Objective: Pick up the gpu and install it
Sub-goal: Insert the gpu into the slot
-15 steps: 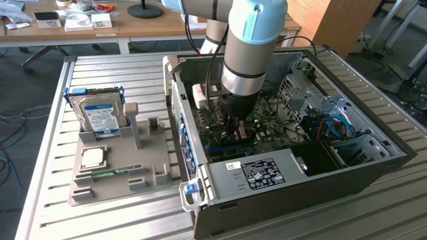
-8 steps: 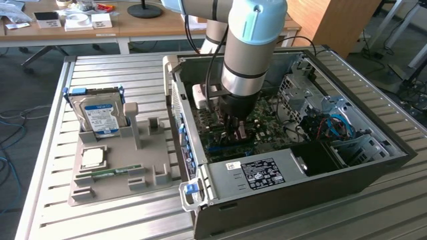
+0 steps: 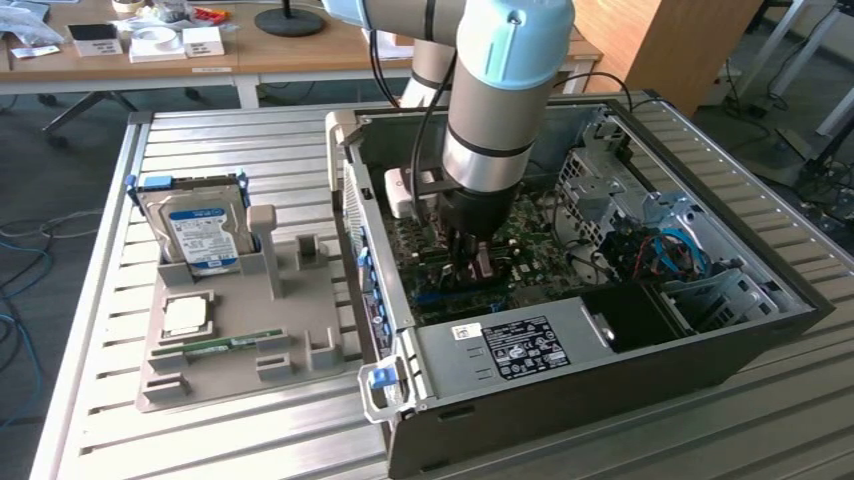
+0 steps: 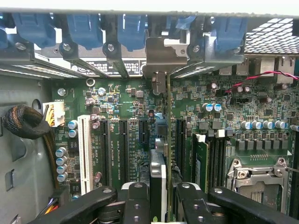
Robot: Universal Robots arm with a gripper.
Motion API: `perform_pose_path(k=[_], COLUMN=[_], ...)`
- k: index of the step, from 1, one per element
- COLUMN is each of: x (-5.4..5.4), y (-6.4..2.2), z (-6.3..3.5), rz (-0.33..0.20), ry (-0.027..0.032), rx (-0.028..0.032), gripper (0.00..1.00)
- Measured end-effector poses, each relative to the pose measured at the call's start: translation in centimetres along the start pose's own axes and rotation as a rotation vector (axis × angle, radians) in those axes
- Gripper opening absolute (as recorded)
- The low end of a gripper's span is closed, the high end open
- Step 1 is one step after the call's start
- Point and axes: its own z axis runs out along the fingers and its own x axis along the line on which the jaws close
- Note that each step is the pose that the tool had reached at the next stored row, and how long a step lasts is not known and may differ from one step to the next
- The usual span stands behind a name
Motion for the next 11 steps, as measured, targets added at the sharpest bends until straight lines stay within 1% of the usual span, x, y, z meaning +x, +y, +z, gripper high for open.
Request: perform_pose_path(k=[1,2,3,7,11], x=[0.0,0.0,0.0,-0.01,-0.18], y=[0.0,0.01,0.0,-0.01,-0.02], z=[0.05,0.04,0.03,-0.02,-0.47], rz=[0.0,0.0,0.0,0.0,0.0], ry=[-0.001,-0.0008,-0.0005,0.0003,0.0002], rx=[0.0005,0.0004,0.0005,0.0,0.0001], gripper=[0.28,0.28,0.34,0.34,0.34])
